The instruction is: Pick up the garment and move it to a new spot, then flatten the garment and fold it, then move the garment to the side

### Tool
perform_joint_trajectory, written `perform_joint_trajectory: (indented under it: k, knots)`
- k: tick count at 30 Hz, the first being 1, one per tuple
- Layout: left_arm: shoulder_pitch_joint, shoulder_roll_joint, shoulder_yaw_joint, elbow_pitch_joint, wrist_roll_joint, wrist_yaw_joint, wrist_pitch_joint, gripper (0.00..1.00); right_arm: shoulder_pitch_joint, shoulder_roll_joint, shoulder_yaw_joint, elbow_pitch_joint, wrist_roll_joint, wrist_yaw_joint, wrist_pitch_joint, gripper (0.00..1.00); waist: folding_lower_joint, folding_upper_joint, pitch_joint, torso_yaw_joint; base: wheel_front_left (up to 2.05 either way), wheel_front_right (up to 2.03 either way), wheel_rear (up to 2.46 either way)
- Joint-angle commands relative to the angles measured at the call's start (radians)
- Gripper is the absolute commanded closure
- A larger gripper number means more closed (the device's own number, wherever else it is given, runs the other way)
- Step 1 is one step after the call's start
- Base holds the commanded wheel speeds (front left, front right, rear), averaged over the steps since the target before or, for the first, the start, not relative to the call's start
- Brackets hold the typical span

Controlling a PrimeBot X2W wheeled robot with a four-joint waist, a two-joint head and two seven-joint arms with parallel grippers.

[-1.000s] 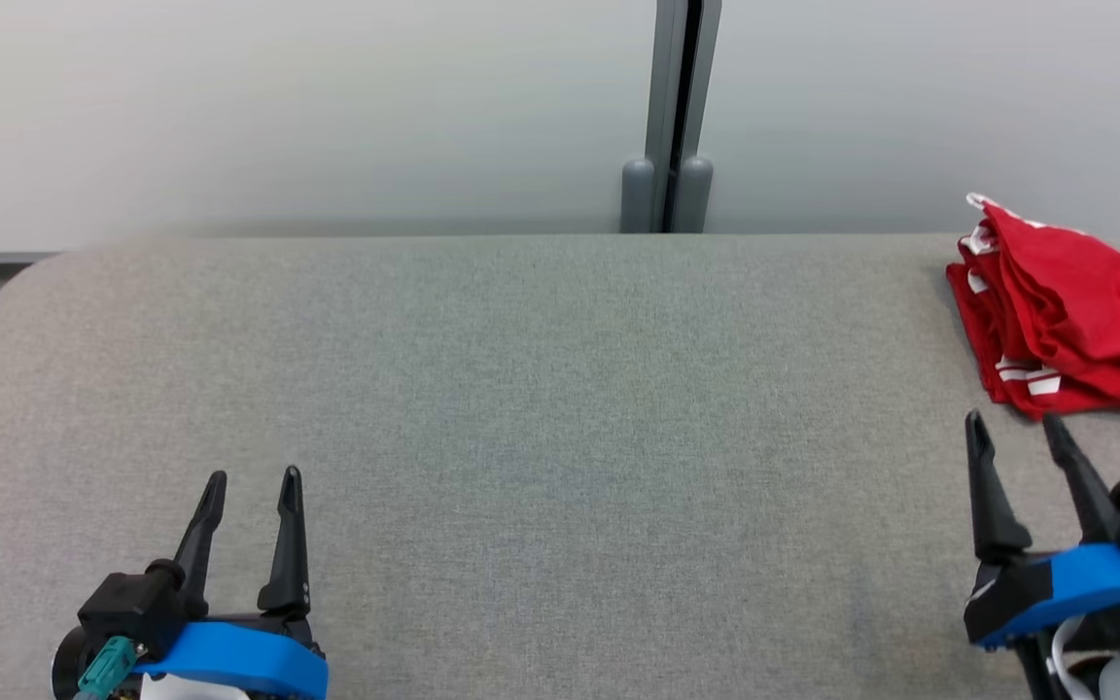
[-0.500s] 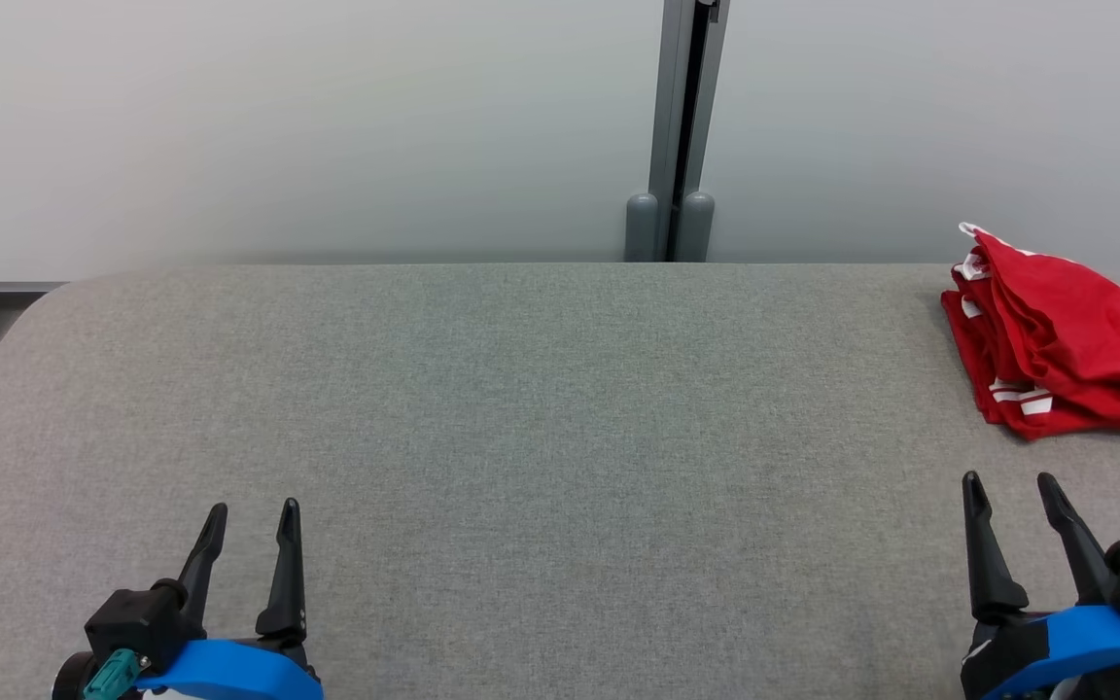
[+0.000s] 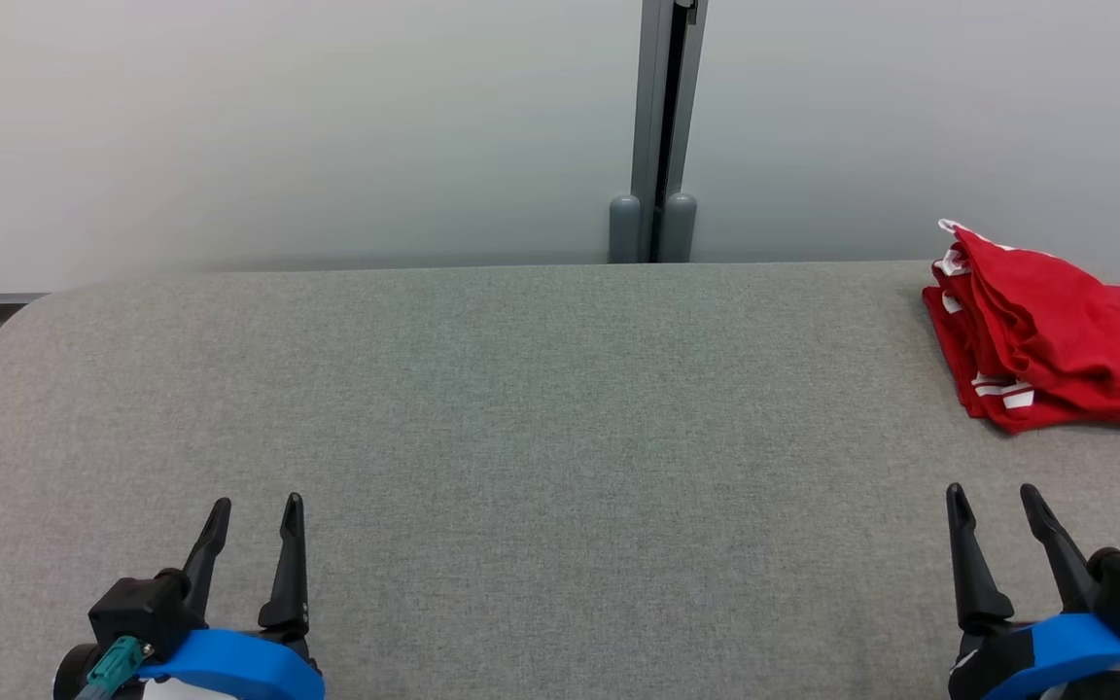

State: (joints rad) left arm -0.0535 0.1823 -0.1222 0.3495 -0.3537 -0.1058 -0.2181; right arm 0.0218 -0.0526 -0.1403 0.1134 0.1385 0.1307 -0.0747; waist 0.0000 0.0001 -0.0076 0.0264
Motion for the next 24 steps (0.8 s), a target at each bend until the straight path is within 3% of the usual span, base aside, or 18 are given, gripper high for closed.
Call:
perform_joint_trajectory:
  k: [1,14,15,24]
  knots:
    - [-0.008,0.005,-0.003,-0.004,-0.006,0.003,0.000,0.00,0.012,0.003,0.001,0.003,-0.002,0.000,-0.004,0.00,0.0000,-0.0001,0.000,-0.001,0.00,0.00,0.00]
    - [0.002,0.012,-0.007,-0.011,-0.021,0.009,0.006,0.00,0.007,0.003,0.020,0.022,0.012,0.000,-0.013,0.00,0.0000,-0.0001,0.003,0.000,0.00,0.00,0.00]
    - [0.001,0.007,-0.008,-0.008,-0.017,0.007,0.006,1.00,0.002,0.001,0.020,0.023,0.012,0.000,-0.008,1.00,0.0000,-0.0001,0.003,0.000,0.00,0.00,0.00]
    - [0.046,-0.022,-0.010,0.044,-0.055,0.006,0.023,1.00,0.003,0.011,0.017,0.094,0.059,0.000,0.010,1.00,0.0001,-0.0001,0.004,-0.001,0.00,0.00,0.00]
